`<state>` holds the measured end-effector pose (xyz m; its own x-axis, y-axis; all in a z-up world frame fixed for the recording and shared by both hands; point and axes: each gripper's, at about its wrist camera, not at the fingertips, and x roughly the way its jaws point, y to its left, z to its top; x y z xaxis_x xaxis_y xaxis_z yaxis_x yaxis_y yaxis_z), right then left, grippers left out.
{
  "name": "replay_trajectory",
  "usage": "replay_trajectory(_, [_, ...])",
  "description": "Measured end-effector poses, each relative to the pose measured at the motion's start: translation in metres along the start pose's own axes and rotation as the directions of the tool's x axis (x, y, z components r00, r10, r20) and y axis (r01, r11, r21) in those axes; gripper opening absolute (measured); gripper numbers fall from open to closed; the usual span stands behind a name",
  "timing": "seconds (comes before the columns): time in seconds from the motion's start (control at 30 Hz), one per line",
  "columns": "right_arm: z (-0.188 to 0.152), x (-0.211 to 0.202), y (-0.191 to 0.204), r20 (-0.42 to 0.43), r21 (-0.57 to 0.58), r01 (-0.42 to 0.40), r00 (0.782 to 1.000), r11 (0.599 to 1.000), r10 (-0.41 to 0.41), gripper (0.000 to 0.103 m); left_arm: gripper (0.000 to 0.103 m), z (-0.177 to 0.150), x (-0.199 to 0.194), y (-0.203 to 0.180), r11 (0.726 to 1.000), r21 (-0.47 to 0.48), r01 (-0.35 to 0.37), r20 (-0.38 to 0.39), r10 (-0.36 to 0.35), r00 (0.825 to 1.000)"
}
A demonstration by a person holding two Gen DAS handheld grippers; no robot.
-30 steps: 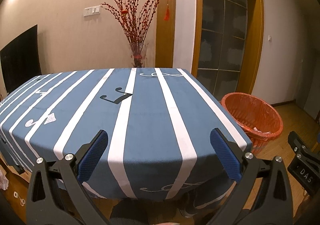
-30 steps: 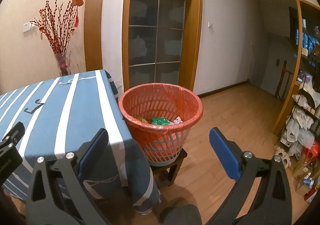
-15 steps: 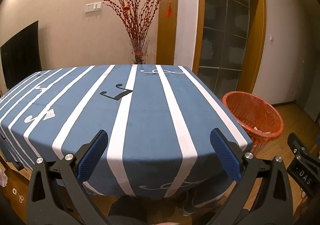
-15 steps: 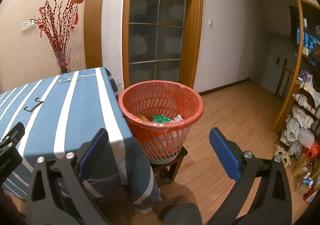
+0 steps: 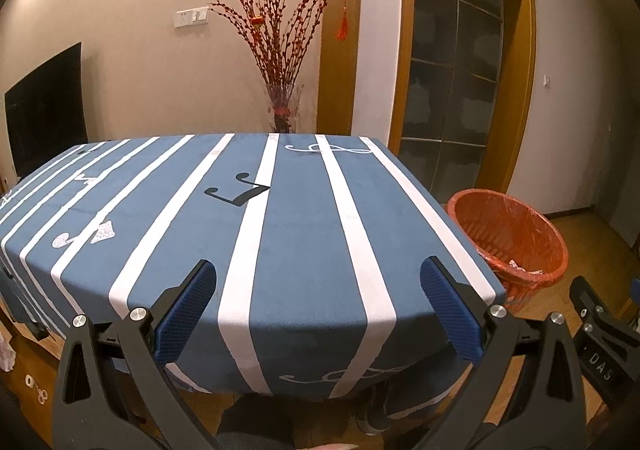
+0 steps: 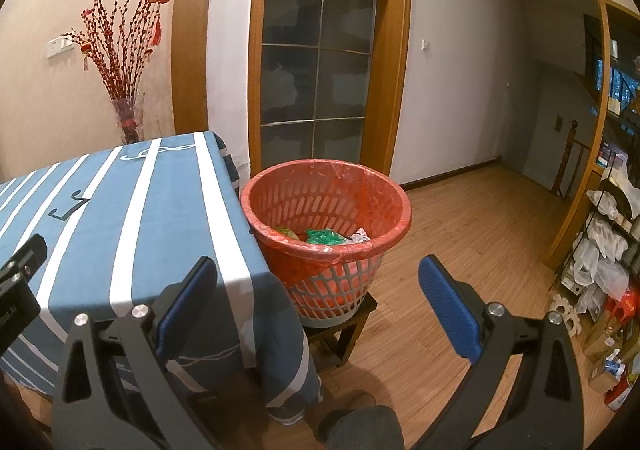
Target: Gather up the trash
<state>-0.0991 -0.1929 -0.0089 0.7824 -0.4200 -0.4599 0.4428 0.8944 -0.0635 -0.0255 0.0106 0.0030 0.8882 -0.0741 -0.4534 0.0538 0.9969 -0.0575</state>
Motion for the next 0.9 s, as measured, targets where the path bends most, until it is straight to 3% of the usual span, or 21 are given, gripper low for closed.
replay_trajectory(0.9, [0.0004, -0.0010, -0.0002, 0.001, -0.002, -0.001, 1.000, 1.000, 0.001, 0.099, 0.100, 0.0010, -0.0030, -0.0035, 1.000, -0.004, -0.004, 0.000, 0.004, 1.000])
